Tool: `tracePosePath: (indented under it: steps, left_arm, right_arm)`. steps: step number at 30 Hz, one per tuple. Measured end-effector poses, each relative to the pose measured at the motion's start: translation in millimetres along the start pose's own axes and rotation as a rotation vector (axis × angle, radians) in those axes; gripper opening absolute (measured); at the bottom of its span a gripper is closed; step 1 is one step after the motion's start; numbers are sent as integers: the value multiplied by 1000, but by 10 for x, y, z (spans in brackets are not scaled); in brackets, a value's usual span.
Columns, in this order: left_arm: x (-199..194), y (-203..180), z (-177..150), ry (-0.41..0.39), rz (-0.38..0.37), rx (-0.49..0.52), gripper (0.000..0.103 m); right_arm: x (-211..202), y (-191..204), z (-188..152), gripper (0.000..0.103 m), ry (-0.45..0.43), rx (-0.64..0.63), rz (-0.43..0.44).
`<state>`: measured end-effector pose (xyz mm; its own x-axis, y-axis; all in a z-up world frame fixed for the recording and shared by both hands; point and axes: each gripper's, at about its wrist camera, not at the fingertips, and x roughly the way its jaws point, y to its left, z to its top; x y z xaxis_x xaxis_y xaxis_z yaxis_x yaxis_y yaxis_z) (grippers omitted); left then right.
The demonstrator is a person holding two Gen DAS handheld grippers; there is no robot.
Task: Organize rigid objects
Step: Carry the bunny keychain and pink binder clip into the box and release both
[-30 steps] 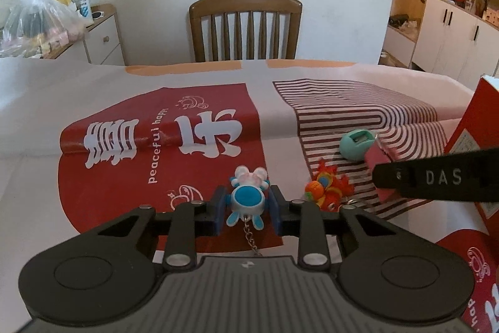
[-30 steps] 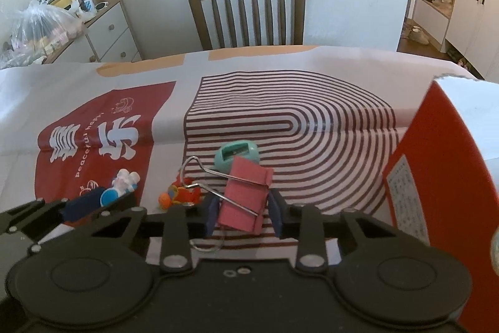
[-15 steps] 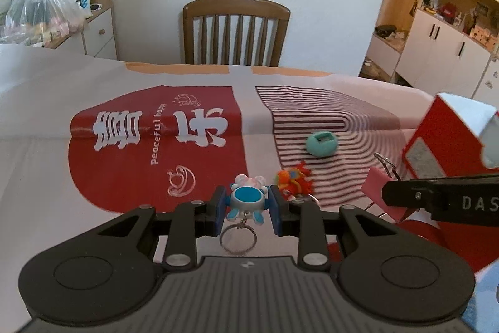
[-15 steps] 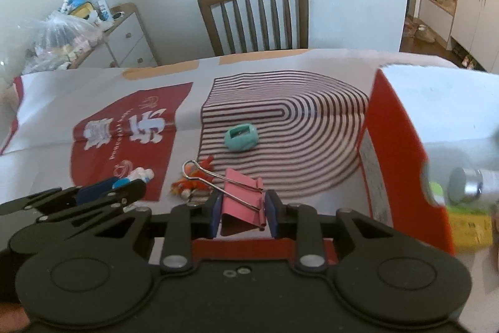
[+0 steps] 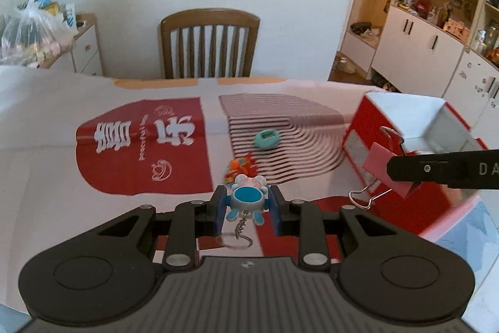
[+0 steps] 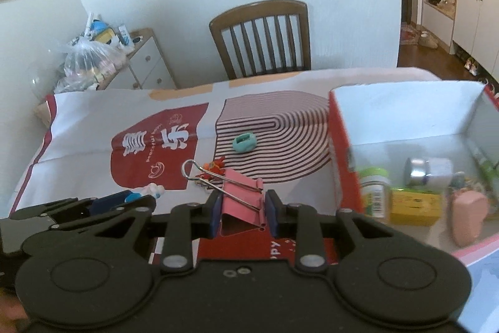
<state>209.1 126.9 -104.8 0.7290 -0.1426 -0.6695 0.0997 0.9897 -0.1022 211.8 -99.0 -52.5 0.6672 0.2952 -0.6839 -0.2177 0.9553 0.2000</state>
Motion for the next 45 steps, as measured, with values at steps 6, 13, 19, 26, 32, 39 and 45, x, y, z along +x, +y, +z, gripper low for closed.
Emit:
tracePosePath:
  steps: [6, 13, 19, 26, 32, 39, 45]
  left_arm:
    - [-269, -288, 151, -37, -27, 14, 28]
    - [-363, -726, 314, -81, -51, 52, 28]
    - [-305, -1197, 412, -88, -74, 81, 28]
    - [-116, -1744, 491, -77, -93, 98, 28]
    - [70, -2159, 552, -66, -93, 124, 28]
    - [366, -2489, 686, -46, -103, 127, 28]
    - [797, -2668, 731, 4, -68, 145, 28]
  right_arm:
    - [-261, -215, 36, 28, -32, 7, 2]
    - [-475, -578, 41, 28, -54, 14, 7]
    - [-616, -992, 64, 28, -67, 27, -3]
    - [-731, -1467, 70, 28, -67, 31, -19]
    - [-779, -1854, 69, 28, -66, 36, -29]
    - [-735, -2235, 80, 28, -50, 42, -43]
    - [-575, -2405, 92, 28, -28, 24, -60]
